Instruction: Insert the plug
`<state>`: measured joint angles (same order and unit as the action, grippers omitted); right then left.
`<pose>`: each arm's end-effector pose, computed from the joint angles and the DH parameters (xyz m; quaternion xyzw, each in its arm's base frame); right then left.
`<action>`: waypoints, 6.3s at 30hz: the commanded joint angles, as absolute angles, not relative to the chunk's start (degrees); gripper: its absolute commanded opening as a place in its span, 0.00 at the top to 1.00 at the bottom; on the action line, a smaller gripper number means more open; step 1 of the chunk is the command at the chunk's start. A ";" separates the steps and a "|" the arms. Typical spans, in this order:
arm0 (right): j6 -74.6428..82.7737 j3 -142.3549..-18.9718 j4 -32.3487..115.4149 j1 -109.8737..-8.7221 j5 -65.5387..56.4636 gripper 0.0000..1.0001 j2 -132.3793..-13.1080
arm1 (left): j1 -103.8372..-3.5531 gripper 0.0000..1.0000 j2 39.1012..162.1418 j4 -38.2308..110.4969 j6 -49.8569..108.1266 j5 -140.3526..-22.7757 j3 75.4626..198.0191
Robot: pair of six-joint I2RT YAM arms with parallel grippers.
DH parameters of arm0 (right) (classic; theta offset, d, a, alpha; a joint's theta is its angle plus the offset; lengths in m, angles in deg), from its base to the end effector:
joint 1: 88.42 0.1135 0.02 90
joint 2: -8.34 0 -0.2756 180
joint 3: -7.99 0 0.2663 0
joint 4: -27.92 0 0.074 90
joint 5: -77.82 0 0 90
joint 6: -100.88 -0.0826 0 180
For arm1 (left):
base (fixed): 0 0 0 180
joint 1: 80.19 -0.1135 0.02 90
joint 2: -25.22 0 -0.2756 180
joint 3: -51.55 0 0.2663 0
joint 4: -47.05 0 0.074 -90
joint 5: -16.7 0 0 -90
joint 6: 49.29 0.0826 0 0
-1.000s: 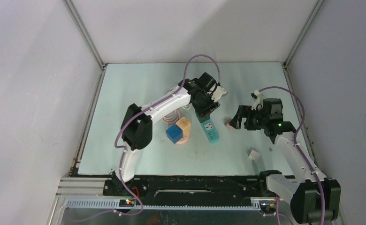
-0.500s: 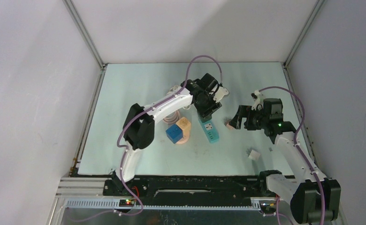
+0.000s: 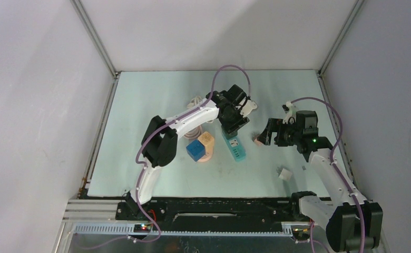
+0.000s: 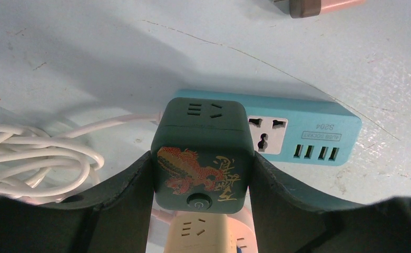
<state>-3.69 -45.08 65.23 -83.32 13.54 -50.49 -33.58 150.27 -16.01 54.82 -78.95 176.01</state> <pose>0.2466 0.0580 0.2212 -0.0145 0.8986 0.2675 0.3476 0.3471 -0.3790 0.1964 0.5012 0.8335 -0.1098 0.2051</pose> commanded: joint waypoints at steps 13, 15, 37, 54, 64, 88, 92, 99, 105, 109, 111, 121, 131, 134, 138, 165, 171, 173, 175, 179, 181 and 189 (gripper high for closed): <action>-3.61 -44.25 63.63 -83.84 14.01 0.07 -48.75 | -31.76 1.00 153.65 -16.42 53.19 -76.68 176.89; -3.84 -44.04 63.31 -83.99 13.86 0.07 -48.79 | -31.68 1.00 154.47 -16.62 52.29 -76.81 177.29; -5.10 -43.39 62.83 -84.64 10.11 0.06 -52.70 | -31.17 1.00 161.11 -19.09 48.50 -79.96 175.80; -5.75 -43.44 62.74 -84.64 9.62 0.06 -53.48 | -29.21 1.00 161.41 -18.90 46.48 -76.57 171.63; -6.06 -43.44 62.23 -84.61 10.29 0.06 -54.05 | -29.19 1.00 162.90 -19.62 46.94 -79.73 170.03; -5.88 -41.15 64.28 -84.82 7.18 0.00 -47.88 | -27.48 1.00 147.34 11.99 36.12 -70.42 138.80; -6.18 -41.18 64.09 -84.91 7.56 0.01 -47.57 | -27.44 0.78 144.25 13.50 36.09 -69.64 139.00; -5.98 -41.16 63.83 -83.49 8.25 0.01 -47.75 | -27.37 0.19 135.57 17.24 34.60 -69.53 139.09; -5.94 -41.21 62.60 -80.06 8.39 0.00 -47.86 | -27.50 0.00 123.75 23.21 32.64 -68.29 135.93; -6.43 -41.24 61.46 -75.14 7.62 0.00 -48.08 | -27.80 0.00 116.25 24.57 31.79 -66.69 133.19; -6.17 -41.22 60.66 -70.71 5.46 0.00 -48.36 | -28.36 0.00 112.17 25.41 31.03 -65.37 130.81; -5.25 -45.15 52.99 -48.72 -4.73 0.16 -62.44 | -37.11 0.00 85.87 21.57 26.30 -63.13 117.49; -5.45 -54.73 54.31 -38.08 -12.96 0.29 -78.30 | -44.18 0.00 66.81 15.71 23.56 -64.24 109.39; -6.18 -56.34 55.54 -36.74 -16.38 0.43 -80.94 | -44.48 0.00 65.52 14.03 23.61 -63.86 108.98; -6.92 -58.18 58.79 -35.49 -22.04 0.77 -83.65 | -44.51 0.00 64.65 12.79 23.66 -63.51 108.82; -13.16 -71.12 78.96 -29.72 -58.27 1.00 -100.39 | -44.59 0.00 65.55 12.46 23.04 -64.23 106.53; -14.96 -72.27 79.54 -26.62 -56.07 0.70 -103.76 | -44.60 0.00 65.22 11.46 23.83 -63.52 107.30; -14.98 -72.28 79.63 -26.15 -55.55 0.66 -103.97 | -44.65 0.00 65.00 11.09 24.15 -63.17 107.58; -14.77 -72.35 79.53 -25.58 -55.00 0.61 -104.07 | -44.60 0.00 64.82 10.80 24.38 -62.70 107.79; -15.03 -72.35 79.07 -24.92 -52.41 0.50 -104.45 | -44.76 0.00 64.89 10.72 24.45 -62.65 108.55; -15.02 -72.35 78.76 -24.08 -51.40 0.47 -104.58 | -44.93 0.00 65.18 10.61 24.30 -62.96 109.24; -17.03 -72.28 80.21 -22.19 -50.56 0.39 -105.18 | -45.46 0.00 65.97 11.36 23.84 -64.23 110.36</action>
<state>-12.54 -72.23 80.86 -23.08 -57.89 -102.88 -44.91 65.79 10.26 24.18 -63.57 106.99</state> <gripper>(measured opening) 0.602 0.996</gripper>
